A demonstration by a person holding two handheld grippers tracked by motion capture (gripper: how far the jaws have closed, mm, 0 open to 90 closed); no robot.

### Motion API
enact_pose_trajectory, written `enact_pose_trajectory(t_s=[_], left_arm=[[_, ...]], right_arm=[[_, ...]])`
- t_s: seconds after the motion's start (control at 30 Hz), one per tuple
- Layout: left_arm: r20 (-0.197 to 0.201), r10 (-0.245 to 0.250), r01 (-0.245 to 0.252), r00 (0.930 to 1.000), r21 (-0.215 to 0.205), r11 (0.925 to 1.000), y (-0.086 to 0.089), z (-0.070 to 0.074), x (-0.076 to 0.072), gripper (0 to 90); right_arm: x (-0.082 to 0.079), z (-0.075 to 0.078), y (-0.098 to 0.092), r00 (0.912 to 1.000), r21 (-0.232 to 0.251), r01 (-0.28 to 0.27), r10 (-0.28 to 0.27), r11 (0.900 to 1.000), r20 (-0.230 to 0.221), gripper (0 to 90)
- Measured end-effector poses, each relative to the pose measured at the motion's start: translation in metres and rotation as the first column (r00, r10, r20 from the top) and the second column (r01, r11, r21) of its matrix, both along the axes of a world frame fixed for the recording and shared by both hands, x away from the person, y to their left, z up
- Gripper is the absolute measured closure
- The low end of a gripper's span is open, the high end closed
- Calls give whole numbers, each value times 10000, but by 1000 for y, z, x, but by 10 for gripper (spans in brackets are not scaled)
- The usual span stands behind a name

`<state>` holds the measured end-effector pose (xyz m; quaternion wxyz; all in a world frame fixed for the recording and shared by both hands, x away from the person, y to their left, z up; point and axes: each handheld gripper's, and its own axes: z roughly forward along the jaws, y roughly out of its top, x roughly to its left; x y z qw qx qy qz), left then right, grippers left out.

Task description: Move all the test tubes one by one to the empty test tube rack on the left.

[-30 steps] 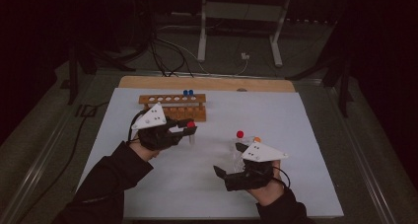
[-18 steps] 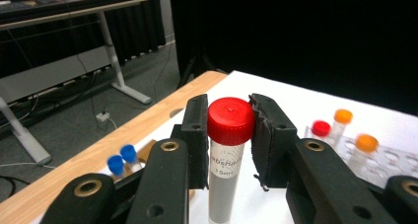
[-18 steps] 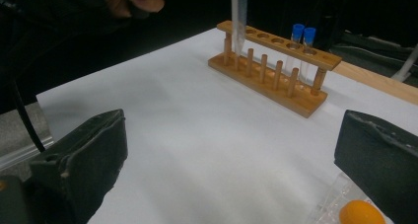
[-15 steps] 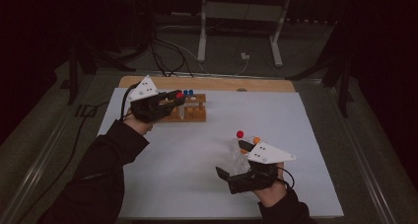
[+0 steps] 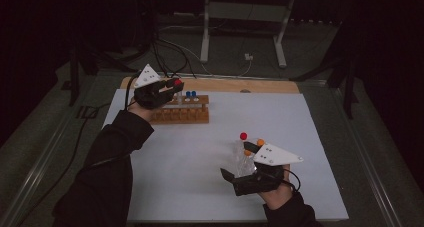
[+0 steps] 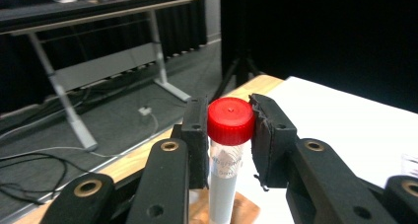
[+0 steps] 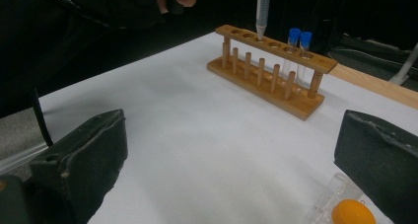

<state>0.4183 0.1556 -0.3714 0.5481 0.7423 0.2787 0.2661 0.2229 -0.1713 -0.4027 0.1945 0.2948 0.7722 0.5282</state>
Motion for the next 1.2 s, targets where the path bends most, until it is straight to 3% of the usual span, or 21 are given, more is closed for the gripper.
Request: enact_pose_trajectory(t_s=[0.17, 0.43, 0.5, 0.57, 0.7, 0.97, 1.2], left_arm=[[27, 444, -442, 9990, -362, 9984, 4, -5, 15, 714], [84, 977, -976, 9952, -178, 9951, 0, -18, 32, 714], [-92, 1057, -1060, 9944, -439, 9934, 2, -22, 35, 714], [-79, 1202, -1204, 9927, -316, 9922, 1, -27, 38, 714], [-312, 1179, -1196, 9925, -575, 9912, -2, -34, 42, 714], [-552, 1399, -1411, 9886, -176, 9898, -8, -53, 47, 713], [-922, 1499, -1517, 9844, -134, 9883, -8, -68, 51, 713]], right_arm=[[1, -1, -2, 10000, 17, 20, -20, 10000, -26, 0], [2, -1, -3, 10000, 41, -43, 43, 10000, -65, 0], [1, -1, -3, 10000, 63, -58, 58, 10000, -53, 0], [1, -1, -4, 10000, 63, -80, 80, 9999, -30, 0], [0, -1, -3, 9999, 41, -142, 142, 9999, -23, 0], [0, -2, -5, 9998, 115, -162, 163, 9998, -63, 0], [1, -3, -5, 9991, 283, -397, 401, 9988, -147, 0]])
